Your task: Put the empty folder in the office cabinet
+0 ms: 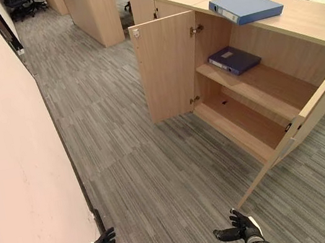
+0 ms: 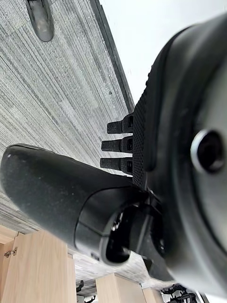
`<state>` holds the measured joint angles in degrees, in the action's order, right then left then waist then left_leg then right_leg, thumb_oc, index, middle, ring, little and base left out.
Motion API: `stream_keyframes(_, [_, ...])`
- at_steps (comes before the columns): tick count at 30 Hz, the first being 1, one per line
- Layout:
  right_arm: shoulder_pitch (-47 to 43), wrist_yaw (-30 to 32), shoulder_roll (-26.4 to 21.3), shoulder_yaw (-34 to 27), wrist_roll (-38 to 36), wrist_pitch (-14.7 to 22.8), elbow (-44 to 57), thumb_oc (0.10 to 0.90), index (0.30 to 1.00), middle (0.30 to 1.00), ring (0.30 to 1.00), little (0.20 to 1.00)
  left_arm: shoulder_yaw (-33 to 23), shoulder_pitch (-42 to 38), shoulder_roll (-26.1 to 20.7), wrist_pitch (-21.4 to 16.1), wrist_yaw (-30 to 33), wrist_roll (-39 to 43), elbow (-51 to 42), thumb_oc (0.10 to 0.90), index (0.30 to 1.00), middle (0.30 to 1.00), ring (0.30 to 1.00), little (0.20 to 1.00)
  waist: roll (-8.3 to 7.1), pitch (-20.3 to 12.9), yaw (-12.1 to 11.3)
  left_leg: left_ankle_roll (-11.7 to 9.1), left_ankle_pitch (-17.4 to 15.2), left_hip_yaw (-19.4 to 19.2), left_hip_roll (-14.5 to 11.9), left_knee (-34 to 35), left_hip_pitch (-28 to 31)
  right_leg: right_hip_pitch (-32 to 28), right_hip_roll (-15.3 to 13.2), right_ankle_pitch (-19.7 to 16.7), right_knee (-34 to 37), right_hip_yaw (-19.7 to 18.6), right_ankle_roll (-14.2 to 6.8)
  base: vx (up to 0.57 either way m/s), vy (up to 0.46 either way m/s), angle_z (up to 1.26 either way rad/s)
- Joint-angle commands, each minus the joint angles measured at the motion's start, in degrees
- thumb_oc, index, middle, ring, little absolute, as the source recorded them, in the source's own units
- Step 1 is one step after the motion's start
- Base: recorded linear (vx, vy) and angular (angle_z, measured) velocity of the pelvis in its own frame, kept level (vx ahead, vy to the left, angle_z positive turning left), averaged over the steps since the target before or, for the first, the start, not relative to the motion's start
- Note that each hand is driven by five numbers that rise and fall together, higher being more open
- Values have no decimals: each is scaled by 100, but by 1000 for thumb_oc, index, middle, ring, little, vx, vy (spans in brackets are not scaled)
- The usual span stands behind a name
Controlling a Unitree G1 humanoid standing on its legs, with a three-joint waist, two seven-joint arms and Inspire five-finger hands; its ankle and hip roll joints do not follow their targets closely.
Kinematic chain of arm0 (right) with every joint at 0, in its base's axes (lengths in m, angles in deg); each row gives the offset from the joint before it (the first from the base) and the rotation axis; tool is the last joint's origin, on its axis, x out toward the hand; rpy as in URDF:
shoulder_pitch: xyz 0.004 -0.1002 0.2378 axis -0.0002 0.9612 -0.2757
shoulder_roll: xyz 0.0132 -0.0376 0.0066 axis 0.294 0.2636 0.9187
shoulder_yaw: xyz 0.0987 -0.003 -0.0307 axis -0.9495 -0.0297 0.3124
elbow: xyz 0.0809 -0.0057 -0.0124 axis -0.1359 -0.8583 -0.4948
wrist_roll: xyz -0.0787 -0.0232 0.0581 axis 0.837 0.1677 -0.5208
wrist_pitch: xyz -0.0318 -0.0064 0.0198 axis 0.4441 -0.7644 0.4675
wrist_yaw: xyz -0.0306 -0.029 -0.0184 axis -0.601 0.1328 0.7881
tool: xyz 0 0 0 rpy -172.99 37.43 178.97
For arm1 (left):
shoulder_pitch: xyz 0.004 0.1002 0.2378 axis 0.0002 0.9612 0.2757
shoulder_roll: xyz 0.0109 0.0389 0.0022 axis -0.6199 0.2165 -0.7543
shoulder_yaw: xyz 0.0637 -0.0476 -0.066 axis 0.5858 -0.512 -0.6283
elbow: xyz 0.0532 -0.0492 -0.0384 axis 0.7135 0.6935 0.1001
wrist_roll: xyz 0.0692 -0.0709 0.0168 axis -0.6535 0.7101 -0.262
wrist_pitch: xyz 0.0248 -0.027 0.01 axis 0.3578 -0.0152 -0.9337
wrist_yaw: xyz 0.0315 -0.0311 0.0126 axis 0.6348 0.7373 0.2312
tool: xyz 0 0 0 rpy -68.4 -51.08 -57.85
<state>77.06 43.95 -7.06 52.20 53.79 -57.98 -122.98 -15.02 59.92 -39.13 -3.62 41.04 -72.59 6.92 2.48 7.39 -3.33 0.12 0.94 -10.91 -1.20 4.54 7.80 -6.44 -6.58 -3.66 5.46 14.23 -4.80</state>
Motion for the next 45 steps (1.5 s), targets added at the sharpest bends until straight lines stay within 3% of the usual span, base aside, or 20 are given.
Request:
stream_keyframes(1, [-374,19,-117,78,-155,265,243,800,900,900,900,900,-45,-386,-242,-353,27,104,-134,800,900,900,900,900,-146,-49,-99,-658,-216,352,-489,46,147,-243,-362,465,-46,-22,-511,-6,-6,-4])
stream_keyframes(31, [-340,11,-143,112,-109,169,51,800,900,900,900,900,9,-351,-236,-292,111,-53,123,800,900,900,900,900,-137,-26,-171,-689,-174,463,-474,46,47,-242,-339,490,-46,100,-497,0,-1,-1])
stream_keyframes(45, [-381,67,-195,100,-120,172,40,800,900,900,900,900,-37,-468,-241,-270,201,84,149,800,900,900,900,900,-77,94,-179,-780,-65,617,-629,46,-75,-174,-148,613,-46,133,-376,18,-58,6])
